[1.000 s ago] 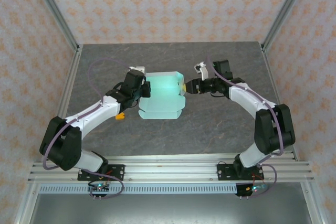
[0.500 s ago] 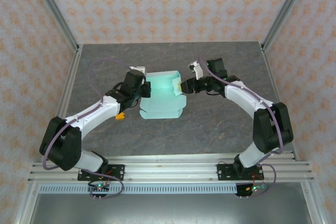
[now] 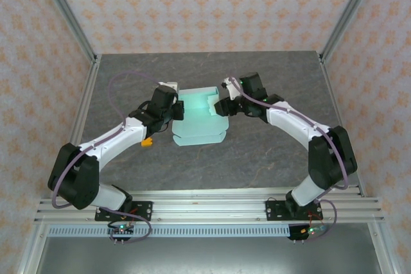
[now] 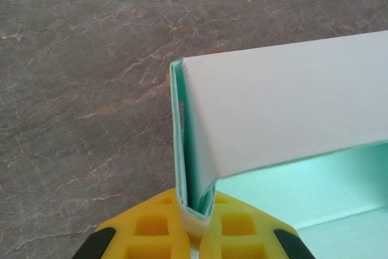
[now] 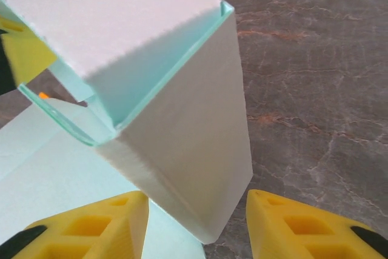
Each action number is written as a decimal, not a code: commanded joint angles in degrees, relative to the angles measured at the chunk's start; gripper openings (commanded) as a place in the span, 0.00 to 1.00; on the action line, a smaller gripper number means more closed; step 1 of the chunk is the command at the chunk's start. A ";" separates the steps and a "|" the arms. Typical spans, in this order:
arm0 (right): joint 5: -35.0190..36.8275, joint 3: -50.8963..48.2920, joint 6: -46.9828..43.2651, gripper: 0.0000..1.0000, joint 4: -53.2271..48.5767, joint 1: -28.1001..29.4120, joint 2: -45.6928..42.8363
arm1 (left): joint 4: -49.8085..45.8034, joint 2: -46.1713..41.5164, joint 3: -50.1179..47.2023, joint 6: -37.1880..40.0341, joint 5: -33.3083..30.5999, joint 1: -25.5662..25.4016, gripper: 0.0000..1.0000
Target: Fold the paper box
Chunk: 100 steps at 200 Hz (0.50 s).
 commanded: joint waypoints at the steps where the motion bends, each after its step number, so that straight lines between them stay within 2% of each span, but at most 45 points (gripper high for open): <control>1: 9.87 2.50 -1.08 0.43 2.44 1.68 -1.95 | -0.32 -2.24 1.04 0.88 2.01 -0.16 0.00; 35: 19.78 2.20 0.20 0.35 3.58 4.54 -2.48 | -0.12 -2.09 0.89 0.71 2.03 -0.25 0.00; 76: 29.88 1.63 1.66 0.32 5.53 8.40 -2.42 | -0.06 -1.99 0.79 0.60 2.10 -0.34 0.00; 100: 29.00 0.98 0.08 0.35 7.10 9.01 -2.12 | -0.32 -2.29 0.74 0.81 1.97 -0.43 0.00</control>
